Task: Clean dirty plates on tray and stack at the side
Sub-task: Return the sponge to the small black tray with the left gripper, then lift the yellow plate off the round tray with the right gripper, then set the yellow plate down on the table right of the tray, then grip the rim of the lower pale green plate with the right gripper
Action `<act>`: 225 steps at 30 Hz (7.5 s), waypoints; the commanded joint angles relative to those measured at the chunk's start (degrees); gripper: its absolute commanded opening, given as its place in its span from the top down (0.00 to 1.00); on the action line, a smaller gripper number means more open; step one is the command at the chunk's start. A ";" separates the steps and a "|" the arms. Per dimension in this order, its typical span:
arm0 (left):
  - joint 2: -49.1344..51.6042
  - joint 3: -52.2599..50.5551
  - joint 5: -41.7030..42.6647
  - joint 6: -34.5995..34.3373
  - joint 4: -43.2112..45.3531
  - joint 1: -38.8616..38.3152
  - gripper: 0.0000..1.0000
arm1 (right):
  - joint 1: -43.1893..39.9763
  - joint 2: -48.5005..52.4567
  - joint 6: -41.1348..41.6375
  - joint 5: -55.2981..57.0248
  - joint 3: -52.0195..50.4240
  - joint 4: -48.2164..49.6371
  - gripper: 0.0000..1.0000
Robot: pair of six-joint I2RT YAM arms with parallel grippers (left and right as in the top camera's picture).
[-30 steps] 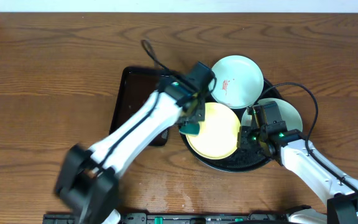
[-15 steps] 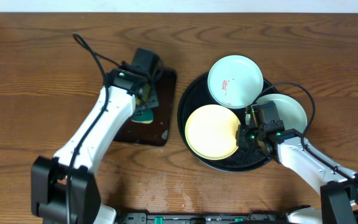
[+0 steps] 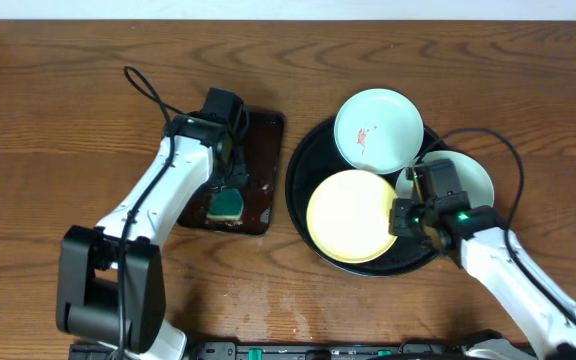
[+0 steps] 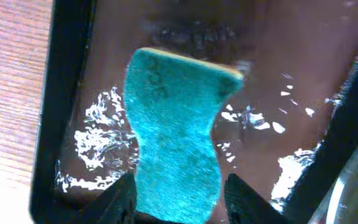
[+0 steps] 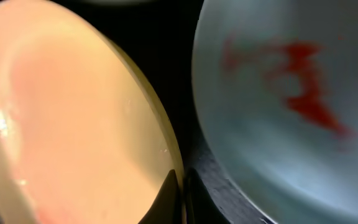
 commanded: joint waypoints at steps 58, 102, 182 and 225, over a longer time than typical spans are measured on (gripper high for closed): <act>-15.67 1.42 7.52 0.81 -5.27 0.20 0.18 | 45.79 -7.82 -33.55 79.21 14.80 -2.84 0.99; -15.67 1.42 7.52 0.81 -5.27 0.20 0.17 | 37.64 -6.84 -19.56 75.54 14.71 -2.95 0.99; -15.67 1.42 7.52 0.81 -5.27 0.20 0.17 | -25.31 -0.17 -4.37 19.54 11.69 -14.27 0.49; -15.67 1.42 7.52 0.81 -5.27 0.20 0.17 | -9.27 -2.67 1.36 1.14 3.82 -14.51 0.99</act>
